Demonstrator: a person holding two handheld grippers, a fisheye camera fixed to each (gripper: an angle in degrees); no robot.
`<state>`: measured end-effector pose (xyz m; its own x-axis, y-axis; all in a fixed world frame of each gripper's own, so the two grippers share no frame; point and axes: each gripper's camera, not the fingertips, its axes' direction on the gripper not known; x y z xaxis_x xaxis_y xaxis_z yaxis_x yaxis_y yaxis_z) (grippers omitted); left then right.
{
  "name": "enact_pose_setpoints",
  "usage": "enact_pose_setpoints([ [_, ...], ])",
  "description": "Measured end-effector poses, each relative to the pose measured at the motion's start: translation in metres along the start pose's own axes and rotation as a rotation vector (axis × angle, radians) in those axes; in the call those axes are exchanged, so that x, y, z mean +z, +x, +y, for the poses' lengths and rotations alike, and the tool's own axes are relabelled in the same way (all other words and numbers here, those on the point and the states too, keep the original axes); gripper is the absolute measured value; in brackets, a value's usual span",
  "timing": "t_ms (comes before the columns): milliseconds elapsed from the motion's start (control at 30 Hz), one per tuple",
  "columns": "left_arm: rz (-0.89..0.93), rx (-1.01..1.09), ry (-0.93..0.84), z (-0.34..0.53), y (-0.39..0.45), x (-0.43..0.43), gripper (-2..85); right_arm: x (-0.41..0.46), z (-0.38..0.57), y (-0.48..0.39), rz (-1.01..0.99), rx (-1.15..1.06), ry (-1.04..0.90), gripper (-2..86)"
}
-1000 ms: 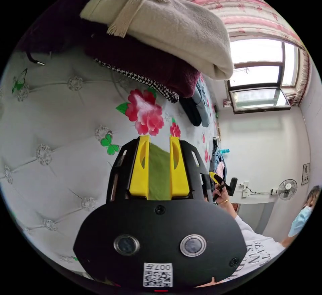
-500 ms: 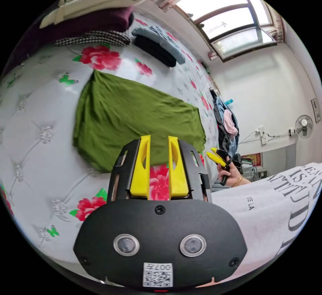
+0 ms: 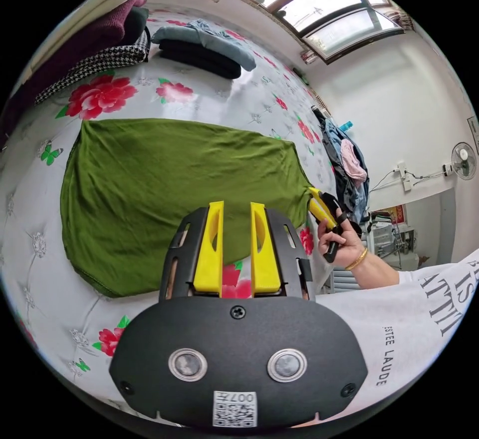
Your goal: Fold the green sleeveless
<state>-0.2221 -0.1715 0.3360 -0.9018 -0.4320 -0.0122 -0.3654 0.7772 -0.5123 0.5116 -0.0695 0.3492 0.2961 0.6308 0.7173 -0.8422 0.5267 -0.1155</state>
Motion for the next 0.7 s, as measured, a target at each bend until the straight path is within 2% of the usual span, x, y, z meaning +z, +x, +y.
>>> enact_pose_setpoints([
  [133, -0.020, -0.058, -0.018, 0.006, -0.010, 0.009, 7.5, 0.003, -0.001, -0.018, 0.070, -0.054, -0.009, 0.5],
  [200, -0.010, -0.083, -0.006, 0.010, -0.015, 0.006, 7.4, 0.015, -0.006, -0.044, 0.180, -0.157, -0.061, 0.2],
  [333, -0.009, -0.121, 0.045, 0.019, -0.029, -0.011, 6.9, 0.047, -0.004, -0.098, 0.269, -0.379, -0.148, 0.0],
  [433, -0.009, -0.164, 0.094, 0.032, -0.042, -0.028, 6.3, 0.099, 0.022, -0.157, 0.331, -0.658, -0.301, 0.0],
  [500, -0.016, -0.194, 0.125, 0.042, -0.051, -0.039, 6.0, 0.150, 0.068, -0.199, 0.380, -0.916, -0.446, 0.0],
  [567, -0.014, -0.231, 0.169, 0.057, -0.062, -0.054, 5.9, 0.190, 0.111, -0.218, 0.392, -1.075, -0.574, 0.1],
  [700, -0.017, -0.298, 0.223, 0.083, -0.082, -0.069, 5.9, 0.276, 0.212, -0.209, 0.369, -1.236, -0.833, 0.9],
])
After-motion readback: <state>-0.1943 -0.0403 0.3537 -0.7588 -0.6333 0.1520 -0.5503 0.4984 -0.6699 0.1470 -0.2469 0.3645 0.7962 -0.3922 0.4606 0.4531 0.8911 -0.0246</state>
